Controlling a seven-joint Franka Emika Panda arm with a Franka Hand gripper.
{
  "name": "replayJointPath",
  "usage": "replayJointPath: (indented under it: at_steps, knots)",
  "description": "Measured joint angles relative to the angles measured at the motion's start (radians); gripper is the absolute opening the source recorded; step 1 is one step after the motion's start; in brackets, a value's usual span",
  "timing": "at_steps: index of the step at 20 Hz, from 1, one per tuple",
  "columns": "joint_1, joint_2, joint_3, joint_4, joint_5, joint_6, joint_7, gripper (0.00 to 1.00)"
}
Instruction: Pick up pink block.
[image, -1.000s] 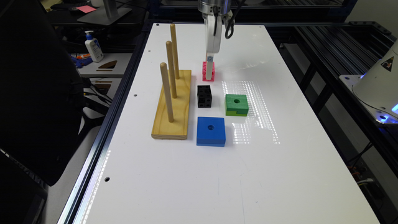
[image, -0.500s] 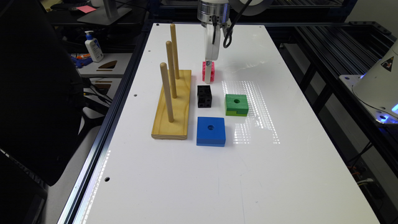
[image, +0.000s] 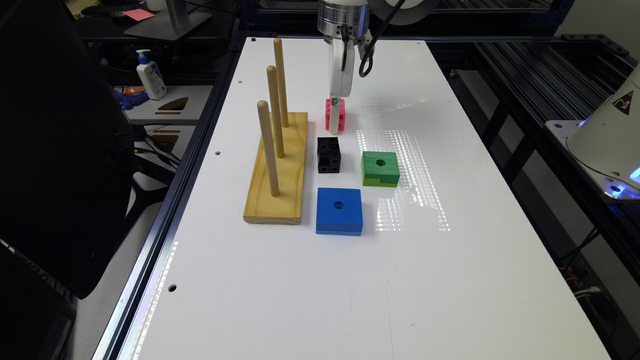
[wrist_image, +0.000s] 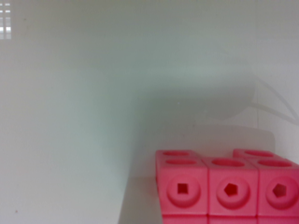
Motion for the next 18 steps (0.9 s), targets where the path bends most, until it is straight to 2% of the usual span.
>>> replayJointPath:
  at_steps: [2,6,10,15,18]
  knots:
    - [0.000,-0.024,0.000,0.000,0.0000,-0.019,0.000,0.00]
    - [0.000,-0.088,0.000,-0.002,0.0000,-0.086,0.000,0.00]
    - [0.000,-0.125,0.000,-0.003,0.0000,-0.123,0.000,0.00]
    - [0.000,-0.205,0.001,-0.003,0.0000,-0.202,0.000,0.00]
    - [0.000,-0.233,0.002,-0.003,0.0000,-0.227,0.000,0.00]
